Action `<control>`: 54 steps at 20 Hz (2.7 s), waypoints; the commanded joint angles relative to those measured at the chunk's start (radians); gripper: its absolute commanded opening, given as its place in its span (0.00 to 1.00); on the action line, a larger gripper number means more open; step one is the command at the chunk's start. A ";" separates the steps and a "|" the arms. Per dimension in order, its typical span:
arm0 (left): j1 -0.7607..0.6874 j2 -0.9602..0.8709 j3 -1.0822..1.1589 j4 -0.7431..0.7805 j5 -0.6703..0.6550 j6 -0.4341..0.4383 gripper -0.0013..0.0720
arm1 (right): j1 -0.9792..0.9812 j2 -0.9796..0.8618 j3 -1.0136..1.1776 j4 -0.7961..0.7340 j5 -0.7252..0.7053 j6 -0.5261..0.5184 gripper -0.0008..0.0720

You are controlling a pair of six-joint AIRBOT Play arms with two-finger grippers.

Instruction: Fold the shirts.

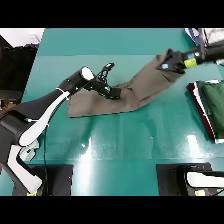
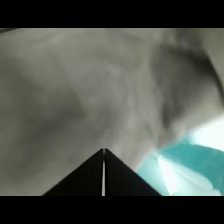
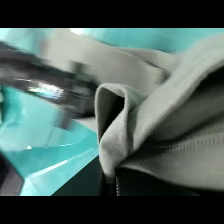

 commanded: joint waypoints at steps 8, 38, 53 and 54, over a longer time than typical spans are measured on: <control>0.064 -0.038 0.038 -0.004 -0.087 -0.005 0.05 | 0.347 -0.239 0.356 -0.009 -0.032 0.124 0.03; 0.585 0.527 -0.059 0.294 -0.444 0.072 0.61 | 0.341 -0.167 -0.229 -0.051 -0.349 -0.106 0.80; 0.585 0.297 -0.280 0.040 -0.343 0.118 0.69 | 0.307 -0.095 -0.414 -0.051 -0.347 -0.106 0.79; 0.585 0.297 -0.280 0.042 -0.372 0.119 0.69 | 0.307 -0.095 -0.414 -0.051 -0.348 -0.106 0.79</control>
